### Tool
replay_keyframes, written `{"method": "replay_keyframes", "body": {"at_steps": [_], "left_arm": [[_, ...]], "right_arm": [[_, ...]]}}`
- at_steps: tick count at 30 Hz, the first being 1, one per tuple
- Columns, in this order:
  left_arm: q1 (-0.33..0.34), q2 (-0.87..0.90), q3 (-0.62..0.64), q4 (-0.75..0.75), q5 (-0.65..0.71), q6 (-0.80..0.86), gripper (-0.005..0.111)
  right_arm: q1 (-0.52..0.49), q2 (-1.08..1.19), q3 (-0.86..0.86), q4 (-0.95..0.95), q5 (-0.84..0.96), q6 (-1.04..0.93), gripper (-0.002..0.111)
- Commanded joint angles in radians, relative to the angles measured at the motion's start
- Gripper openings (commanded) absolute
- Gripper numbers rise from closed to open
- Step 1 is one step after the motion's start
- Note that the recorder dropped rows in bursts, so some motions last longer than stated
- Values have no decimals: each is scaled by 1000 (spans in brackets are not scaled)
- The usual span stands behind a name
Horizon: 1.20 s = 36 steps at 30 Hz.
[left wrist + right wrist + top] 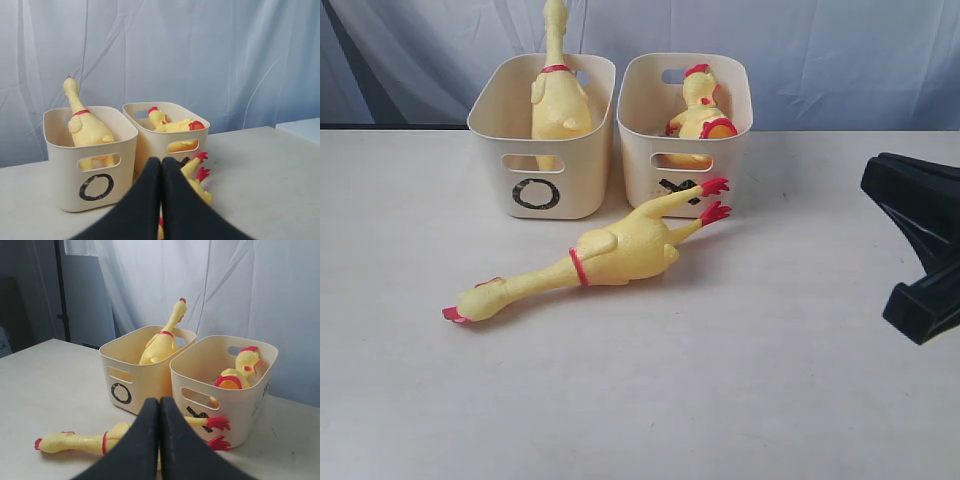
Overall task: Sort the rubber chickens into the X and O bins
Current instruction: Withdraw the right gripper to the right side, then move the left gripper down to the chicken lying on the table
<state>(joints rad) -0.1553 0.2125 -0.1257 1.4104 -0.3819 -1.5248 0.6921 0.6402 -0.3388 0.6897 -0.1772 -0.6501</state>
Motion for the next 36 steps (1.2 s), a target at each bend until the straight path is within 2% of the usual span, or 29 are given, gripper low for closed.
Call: {"method": "replay_keyframes", "body": {"at_steps": [1,6,7,9,11,12,16,19,22,25,29,36], "left_arm": [[3,-8,3,25,-1,22,0],[3,-8,3,24,-1,25,0],[3,-8,-4,-22,21,25,0],[3,-8,-5,-189,-24,20,0],[3,-8,-11,-278,-63,59,0],[3,-6,-24,-274,-53,84,0],[3,90,-126,-141,2,-14,0],[3,199,-196,22,0,-107,0],[3,334,-261,198,-28,-211,0],[3,471,-321,328,-101,-248,0],[3,643,-390,334,-181,-248,0],[3,862,-474,334,-168,-165,0]], "right_arm": [[-5,-6,4,3,-5,-2,-1],[-5,-6,4,3,6,-2,-1],[-5,-6,4,3,6,-2,-1],[-5,-6,4,3,5,-4,-1],[-5,-6,4,3,5,-4,-1],[-5,-6,4,3,5,-4,-1],[-5,-6,4,3,5,-4,-1],[-5,-6,4,3,5,-4,-1],[-5,-6,4,3,7,-3,-1],[-5,-6,4,3,7,-3,-1],[-5,-6,4,3,7,-3,-1],[-5,-6,4,3,7,-3,-1]]}}
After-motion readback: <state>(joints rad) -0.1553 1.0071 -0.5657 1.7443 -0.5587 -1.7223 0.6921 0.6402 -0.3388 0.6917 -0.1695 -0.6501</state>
